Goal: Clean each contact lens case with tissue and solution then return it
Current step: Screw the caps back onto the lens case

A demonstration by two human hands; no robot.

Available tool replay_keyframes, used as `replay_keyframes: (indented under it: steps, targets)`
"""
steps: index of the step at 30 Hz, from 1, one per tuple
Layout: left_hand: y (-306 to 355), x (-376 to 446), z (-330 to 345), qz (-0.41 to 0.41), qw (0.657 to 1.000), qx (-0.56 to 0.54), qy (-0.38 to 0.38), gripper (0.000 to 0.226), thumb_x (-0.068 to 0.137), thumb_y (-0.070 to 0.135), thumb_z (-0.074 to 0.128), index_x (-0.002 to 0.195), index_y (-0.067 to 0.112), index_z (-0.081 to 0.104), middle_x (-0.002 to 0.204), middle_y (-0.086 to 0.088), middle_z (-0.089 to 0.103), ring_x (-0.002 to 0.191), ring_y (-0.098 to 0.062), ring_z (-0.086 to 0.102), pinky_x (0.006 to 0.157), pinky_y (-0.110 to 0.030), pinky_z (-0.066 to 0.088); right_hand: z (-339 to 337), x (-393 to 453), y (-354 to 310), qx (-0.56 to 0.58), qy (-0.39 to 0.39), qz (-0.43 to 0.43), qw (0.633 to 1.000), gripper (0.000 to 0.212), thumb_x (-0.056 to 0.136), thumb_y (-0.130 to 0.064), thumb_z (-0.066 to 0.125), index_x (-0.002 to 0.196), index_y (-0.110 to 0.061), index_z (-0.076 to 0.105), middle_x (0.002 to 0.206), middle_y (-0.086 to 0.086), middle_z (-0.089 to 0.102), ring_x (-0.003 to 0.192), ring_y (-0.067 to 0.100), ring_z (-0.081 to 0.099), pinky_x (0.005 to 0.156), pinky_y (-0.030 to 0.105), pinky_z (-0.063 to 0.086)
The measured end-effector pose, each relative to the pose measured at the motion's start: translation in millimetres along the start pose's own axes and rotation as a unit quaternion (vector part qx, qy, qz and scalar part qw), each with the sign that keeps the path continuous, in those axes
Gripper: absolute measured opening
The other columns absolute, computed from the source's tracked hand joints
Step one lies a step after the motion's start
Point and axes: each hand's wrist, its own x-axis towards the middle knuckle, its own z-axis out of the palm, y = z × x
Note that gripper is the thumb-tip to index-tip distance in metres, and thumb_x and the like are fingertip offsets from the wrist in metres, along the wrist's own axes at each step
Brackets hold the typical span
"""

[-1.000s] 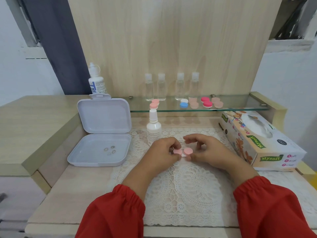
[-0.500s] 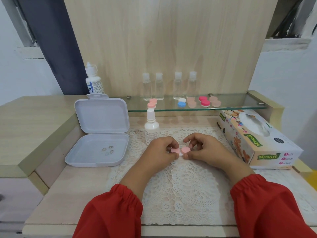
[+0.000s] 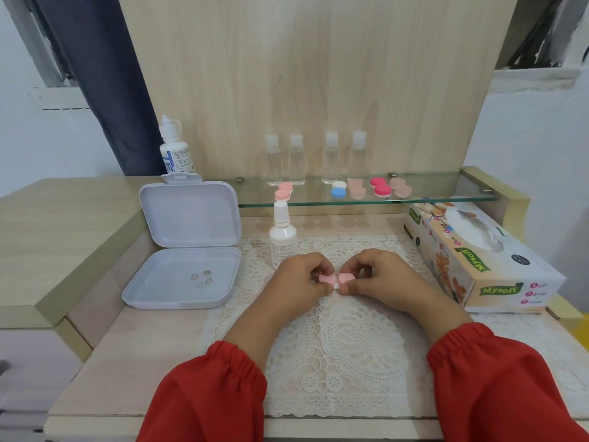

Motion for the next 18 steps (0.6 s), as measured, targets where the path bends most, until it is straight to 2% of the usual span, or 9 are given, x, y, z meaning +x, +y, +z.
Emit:
replay_keyframes:
  steps: [3,7,14,18]
  targets:
    - [0.5,-0.2,-0.6,0.002,1.0,0.001,0.001,0.022,0.077,0.009,0.074,0.086,0.026,0.065,0.085,0.013,0.061,0.075,0.004,0.053,0.065,-0.003,0.04,0.7,-0.9,-1.9,-0.014,0.014,0.014,1.0,0.028,0.06,-0.031,0.09,0.08,-0.024,0.071,0.084,-0.004,0.062,0.068,0.005,0.051,0.068,0.025,0.045]
    - [0.9,0.1,-1.1,0.0,1.0,-0.002,-0.001,0.024,0.076,0.008,0.074,0.086,0.027,0.064,0.087,0.012,0.062,0.076,0.003,0.054,0.065,-0.003,0.04,-4.6,-2.9,-2.0,0.011,-0.019,0.02,1.0,0.036,0.067,-0.024,0.087,0.098,-0.03,0.069,0.086,-0.009,0.059,0.064,-0.002,0.047,0.064,0.01,0.039]
    - [0.6,0.2,-1.2,-0.006,1.0,-0.006,-0.001,0.023,0.075,0.008,0.075,0.084,0.027,0.064,0.086,0.011,0.063,0.076,0.003,0.054,0.064,-0.004,0.04,0.0,-2.4,-2.3,0.004,0.004,0.023,1.0,0.022,0.069,-0.023,0.086,0.087,-0.028,0.074,0.082,-0.012,0.06,0.064,-0.006,0.049,0.067,0.016,0.038]
    - [0.4,-0.3,-1.5,-0.007,1.0,-0.013,0.0,0.026,0.074,0.008,0.076,0.083,0.028,0.064,0.085,0.01,0.063,0.073,0.004,0.054,0.062,-0.003,0.04,-3.9,-3.7,-2.2,0.019,-0.024,0.021,0.999,0.028,0.074,-0.016,0.082,0.097,-0.029,0.072,0.084,-0.012,0.06,0.056,-0.007,0.046,0.06,0.007,0.038]
